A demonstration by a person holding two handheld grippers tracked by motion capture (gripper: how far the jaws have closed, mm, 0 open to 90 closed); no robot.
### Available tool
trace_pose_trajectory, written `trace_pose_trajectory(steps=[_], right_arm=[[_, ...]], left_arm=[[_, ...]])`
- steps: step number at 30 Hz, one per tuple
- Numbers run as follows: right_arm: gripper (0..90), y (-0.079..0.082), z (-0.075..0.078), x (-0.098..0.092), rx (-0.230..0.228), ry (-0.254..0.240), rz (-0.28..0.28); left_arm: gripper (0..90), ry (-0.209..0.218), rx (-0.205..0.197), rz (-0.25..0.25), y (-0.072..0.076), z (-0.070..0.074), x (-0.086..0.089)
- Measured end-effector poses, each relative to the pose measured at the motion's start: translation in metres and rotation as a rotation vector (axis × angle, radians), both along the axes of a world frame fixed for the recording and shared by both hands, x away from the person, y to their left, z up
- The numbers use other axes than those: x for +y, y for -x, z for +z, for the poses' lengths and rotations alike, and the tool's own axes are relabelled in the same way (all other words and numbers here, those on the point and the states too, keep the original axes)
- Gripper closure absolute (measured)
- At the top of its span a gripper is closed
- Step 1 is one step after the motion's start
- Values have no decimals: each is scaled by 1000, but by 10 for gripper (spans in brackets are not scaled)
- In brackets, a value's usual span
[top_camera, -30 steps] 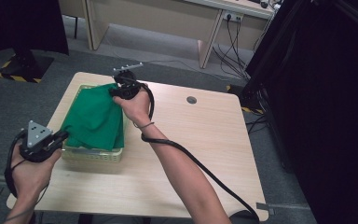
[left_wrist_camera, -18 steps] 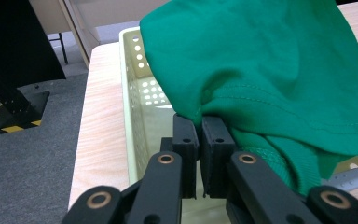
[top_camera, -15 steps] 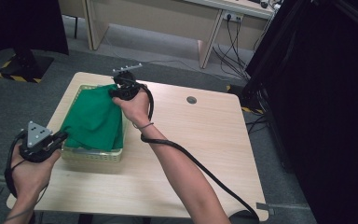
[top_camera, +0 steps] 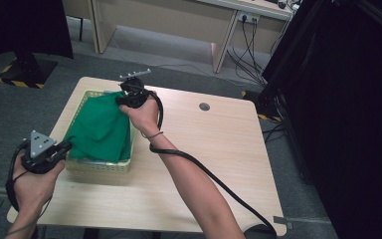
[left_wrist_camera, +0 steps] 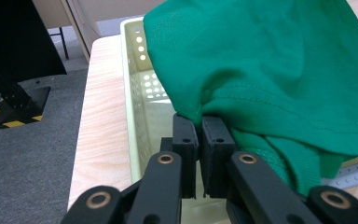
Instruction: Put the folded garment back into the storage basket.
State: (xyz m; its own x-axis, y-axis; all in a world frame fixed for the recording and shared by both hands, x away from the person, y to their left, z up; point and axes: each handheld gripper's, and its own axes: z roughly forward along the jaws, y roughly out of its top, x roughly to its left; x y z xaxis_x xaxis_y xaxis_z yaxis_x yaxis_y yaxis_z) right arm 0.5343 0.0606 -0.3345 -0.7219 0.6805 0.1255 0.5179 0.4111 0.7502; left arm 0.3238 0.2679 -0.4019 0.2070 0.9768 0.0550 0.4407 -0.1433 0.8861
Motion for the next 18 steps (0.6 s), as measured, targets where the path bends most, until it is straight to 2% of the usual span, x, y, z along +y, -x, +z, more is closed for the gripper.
trace_pose_trajectory(steps=[18], right_arm=[[783,-1,-2,-1,-1,6,-3]], left_arm=[[853,-2,7,1,-2,-2,-1]])
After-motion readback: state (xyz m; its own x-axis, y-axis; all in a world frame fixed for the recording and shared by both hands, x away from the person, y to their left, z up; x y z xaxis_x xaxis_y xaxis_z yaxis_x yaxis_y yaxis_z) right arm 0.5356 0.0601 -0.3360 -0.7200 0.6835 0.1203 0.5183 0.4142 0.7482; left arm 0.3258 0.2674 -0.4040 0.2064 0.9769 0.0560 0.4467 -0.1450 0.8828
